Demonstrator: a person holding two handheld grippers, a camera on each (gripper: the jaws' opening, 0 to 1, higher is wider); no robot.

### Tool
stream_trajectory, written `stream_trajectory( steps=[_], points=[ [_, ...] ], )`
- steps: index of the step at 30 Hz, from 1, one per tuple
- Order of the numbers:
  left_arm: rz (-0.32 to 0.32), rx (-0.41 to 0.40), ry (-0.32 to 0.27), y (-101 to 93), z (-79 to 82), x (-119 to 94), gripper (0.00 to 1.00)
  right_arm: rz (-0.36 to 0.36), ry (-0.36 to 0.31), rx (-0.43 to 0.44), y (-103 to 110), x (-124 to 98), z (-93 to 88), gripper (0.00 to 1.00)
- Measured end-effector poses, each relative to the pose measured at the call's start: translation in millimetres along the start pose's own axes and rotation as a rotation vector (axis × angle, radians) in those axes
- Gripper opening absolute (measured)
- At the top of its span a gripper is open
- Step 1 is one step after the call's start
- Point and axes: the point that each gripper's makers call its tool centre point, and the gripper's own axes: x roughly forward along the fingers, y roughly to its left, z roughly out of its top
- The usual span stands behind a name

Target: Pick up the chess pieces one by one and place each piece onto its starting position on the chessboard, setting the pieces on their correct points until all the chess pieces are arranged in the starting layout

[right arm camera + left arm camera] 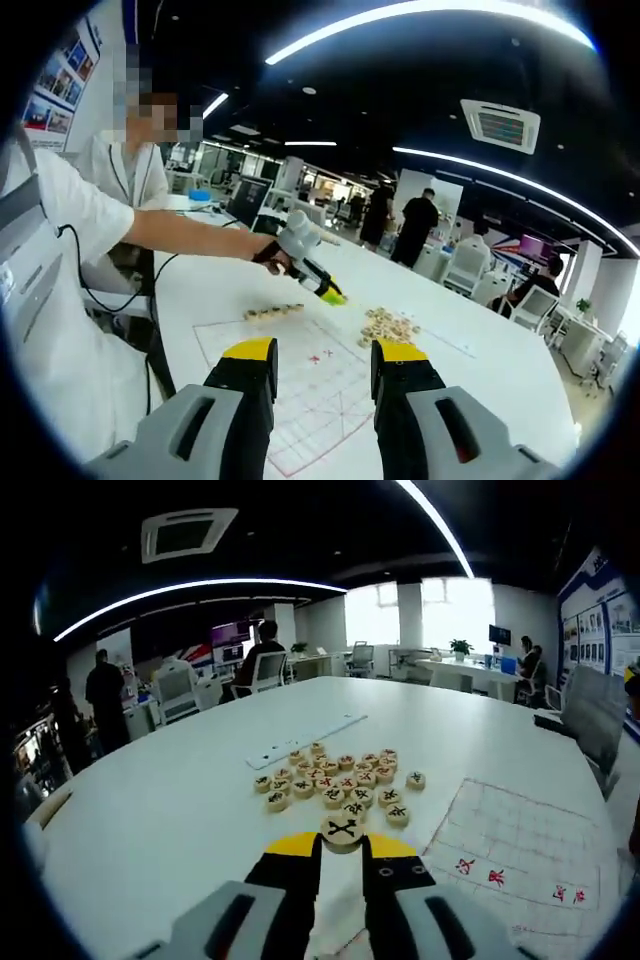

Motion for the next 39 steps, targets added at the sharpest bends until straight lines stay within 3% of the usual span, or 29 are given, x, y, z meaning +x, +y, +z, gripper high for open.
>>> stream_trajectory(
  steps=[10,15,19,29,39],
  points=[
    [-0.073,0.009,-0.132,-39.0,11.8,-87,0.19,-0.005,0.001,0.0,0,0,1.7,0.39],
    [-0.091,-0.01,-0.154,-52.4,1.3,-118,0.19,-0.006,0.004,-0.001,0,1,2.3,0.39],
    [-0.1,0.002,-0.142,-64.7,-19.1,-140,0.19,-0.004,0.003,-0.002,1,4,4.5,0.39],
    [-0.136,-0.006,-0.058,-93.2,-74.6,-146,0.19,0.003,0.011,-0.003,3,9,4.7,0.38],
    [-0.124,-0.016,0.032,-93.9,-111.9,-130,0.19,0.036,0.024,-0.019,12,8,-1.2,0.41]
  ],
)
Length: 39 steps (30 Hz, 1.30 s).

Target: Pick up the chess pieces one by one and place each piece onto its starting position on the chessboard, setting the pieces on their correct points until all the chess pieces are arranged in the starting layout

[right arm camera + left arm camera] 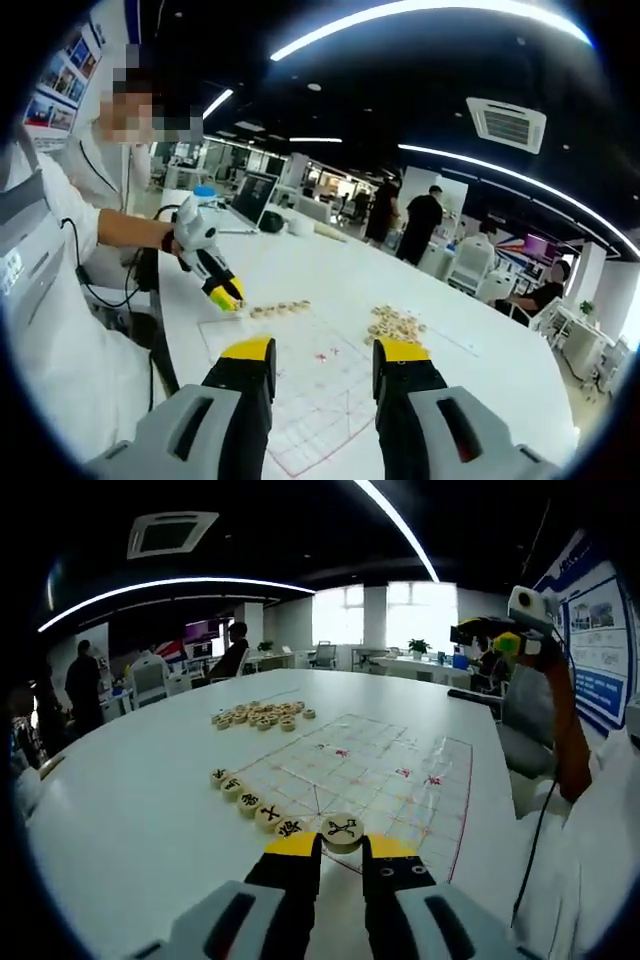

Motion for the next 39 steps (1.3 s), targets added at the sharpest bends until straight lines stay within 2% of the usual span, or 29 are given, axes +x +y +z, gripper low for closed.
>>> stream_trajectory(
  steps=[8,18,22,26,32,36,39],
  points=[
    [0.008,-0.018,0.051,1.4,-14.5,9,0.19,0.031,0.016,-0.023,10,1,-3.8,0.41],
    [0.029,-0.03,0.059,7.2,-17.4,10,0.19,0.031,0.019,-0.026,11,1,-4.6,0.41],
    [0.012,-0.084,0.042,4.8,-13.5,4,0.28,0.031,0.018,-0.023,11,1,-4.5,0.41],
    [0.015,-0.095,0.006,6.7,2.7,-8,0.3,0.029,0.017,-0.021,10,1,-4.7,0.41],
    [0.054,-0.049,-0.087,14.8,45.4,-26,0.32,0.024,0.015,-0.018,7,0,-4.5,0.41],
    [0.09,-0.016,-0.13,26.3,67.2,-27,0.33,0.022,0.013,-0.016,6,-1,-4.2,0.41],
    [0.101,-0.003,-0.14,32.8,76.2,-22,0.33,0.02,0.013,-0.016,4,-2,-4.6,0.41]
  ],
)
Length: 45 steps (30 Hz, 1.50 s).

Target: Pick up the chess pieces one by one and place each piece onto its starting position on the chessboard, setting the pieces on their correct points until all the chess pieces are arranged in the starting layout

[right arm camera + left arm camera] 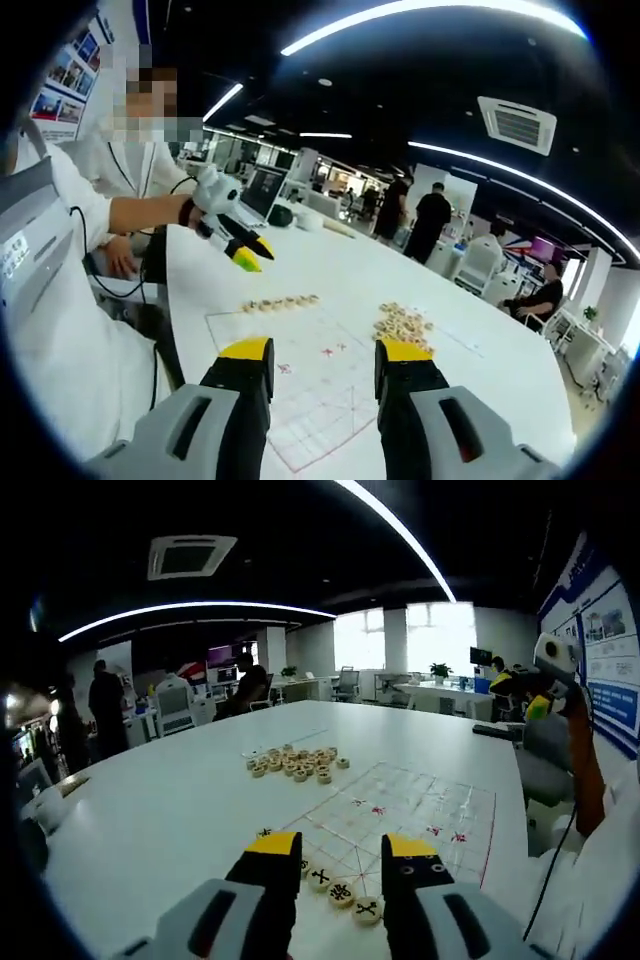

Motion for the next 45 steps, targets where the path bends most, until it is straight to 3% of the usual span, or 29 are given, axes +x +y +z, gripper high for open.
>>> stream_trajectory(
  steps=[4,16,22,26,30,37,45],
  points=[
    [0.014,0.017,0.005,14.0,6.1,19,0.34,-0.003,-0.001,0.002,-2,0,-0.3,0.41],
    [0.074,-0.009,0.093,68.9,5.2,97,0.36,-0.009,0.003,0.007,-6,-1,-2.3,0.41],
    [0.113,-0.032,0.093,94.4,9.5,139,0.36,-0.007,0.003,0.006,-6,0,-2.6,0.41],
    [0.183,0.015,0.114,113.8,8.7,168,0.37,-0.012,0.005,0.011,-8,0,-4.0,0.41],
    [0.217,0.007,0.13,127.8,8.5,193,0.36,-0.011,0.003,0.011,-8,0,-4.1,0.41],
    [0.212,-0.012,0.131,132.8,16.8,236,0.35,-0.006,0.002,0.014,-9,0,-5.7,0.41],
    [0.25,-0.078,0.148,149.4,7.4,267,0.31,0.012,0.002,0.007,-4,0,-6.3,0.41]
  ],
)
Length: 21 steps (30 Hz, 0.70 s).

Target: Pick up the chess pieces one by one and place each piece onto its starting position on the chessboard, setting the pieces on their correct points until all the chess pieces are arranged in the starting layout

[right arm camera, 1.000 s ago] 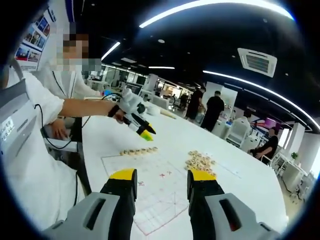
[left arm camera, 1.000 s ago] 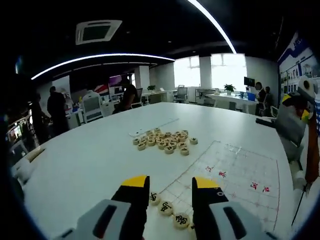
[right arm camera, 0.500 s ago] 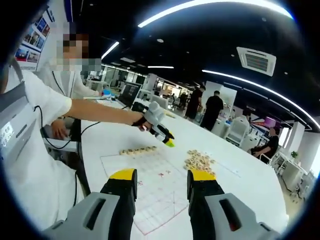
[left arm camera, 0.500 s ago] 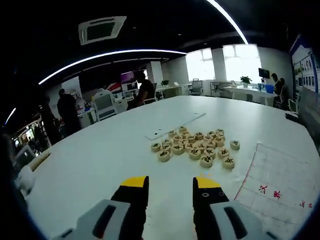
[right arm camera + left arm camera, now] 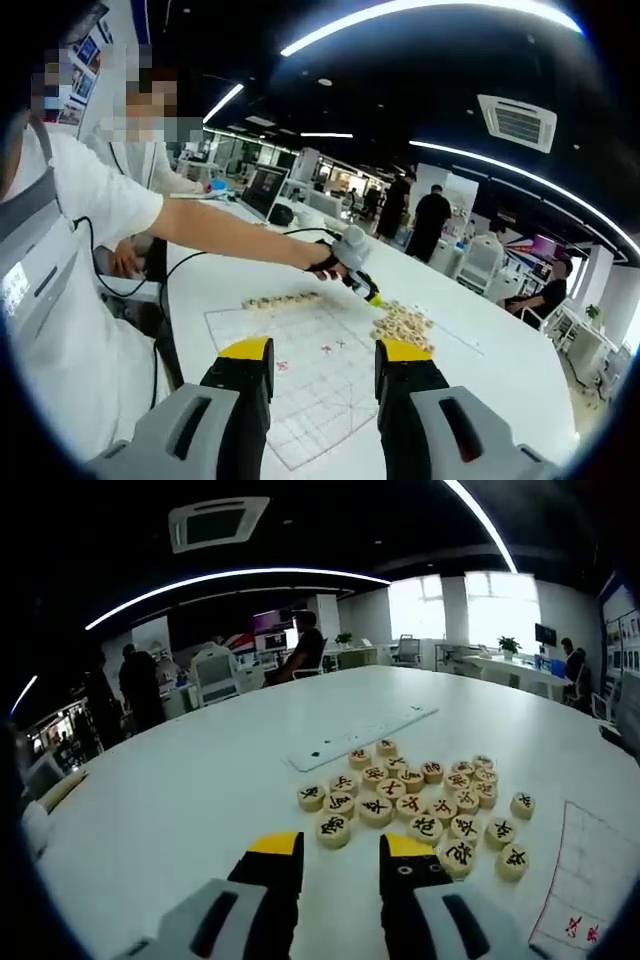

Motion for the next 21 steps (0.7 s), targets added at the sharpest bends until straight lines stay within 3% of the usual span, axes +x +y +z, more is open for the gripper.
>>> stream_trajectory(
  steps=[6,8,14,17,21],
  points=[
    [0.024,-0.063,0.031,9.7,-14.8,16,0.27,0.003,-0.002,0.002,1,1,-0.2,0.41],
    [0.016,-0.098,0.007,8.0,-11.8,21,0.23,0.003,-0.004,0.003,1,1,0.0,0.41],
    [0.016,-0.084,-0.01,5.3,-9.6,24,0.18,-0.006,0.0,0.012,-2,2,-2.5,0.41],
    [0.026,-0.065,0.001,7.3,-10.9,19,0.18,-0.002,0.001,0.009,0,1,-2.4,0.41],
    [0.012,-0.041,-0.014,8.4,-1.2,-4,0.18,0.0,-0.005,0.007,2,1,-0.6,0.41]
  ],
)
